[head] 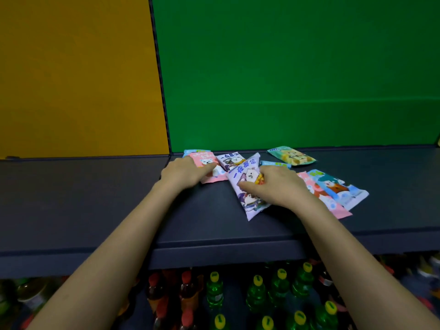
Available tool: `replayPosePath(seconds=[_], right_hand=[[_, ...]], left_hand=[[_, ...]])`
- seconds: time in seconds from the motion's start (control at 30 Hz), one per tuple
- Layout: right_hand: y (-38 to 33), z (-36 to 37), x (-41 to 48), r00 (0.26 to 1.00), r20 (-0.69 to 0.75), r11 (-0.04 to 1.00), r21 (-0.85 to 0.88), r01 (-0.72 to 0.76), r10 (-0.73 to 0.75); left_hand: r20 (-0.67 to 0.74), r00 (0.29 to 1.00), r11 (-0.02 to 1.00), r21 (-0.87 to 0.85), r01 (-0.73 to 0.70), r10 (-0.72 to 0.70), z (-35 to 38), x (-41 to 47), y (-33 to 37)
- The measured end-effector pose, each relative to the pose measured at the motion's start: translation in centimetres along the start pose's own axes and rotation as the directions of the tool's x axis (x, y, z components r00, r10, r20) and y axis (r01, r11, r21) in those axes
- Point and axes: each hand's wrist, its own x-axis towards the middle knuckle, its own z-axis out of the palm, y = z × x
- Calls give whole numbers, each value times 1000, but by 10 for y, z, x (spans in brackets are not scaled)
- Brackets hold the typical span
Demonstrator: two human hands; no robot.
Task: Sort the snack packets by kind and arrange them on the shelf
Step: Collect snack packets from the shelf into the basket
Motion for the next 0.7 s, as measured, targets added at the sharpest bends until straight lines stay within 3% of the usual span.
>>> replayPosePath(seconds=[0.1, 0.2, 0.33, 0.5, 0.7], right_hand=[[16, -13, 0, 996, -90, 989, 143, 24, -11], [35, -23, -2, 985, -174, 969, 244, 32, 11], [57, -31, -2, 983, -173, 939, 344, 9, 55], [74, -32, -4, 989, -131, 889, 459, 0, 68], [83, -35, -9, 993, -118, 753, 655, 64, 18]], left_hand=[[60, 992, 994, 13, 106, -107, 6, 15, 11], [16, 986, 986, 12, 164, -164, 13, 26, 18], [-19, 978, 967, -151, 204, -209, 17, 35, 19], [-15, 991, 865, -490, 109, -134, 14, 30, 26], [-161, 982, 630, -774, -61, -102, -35, -64, -7]])
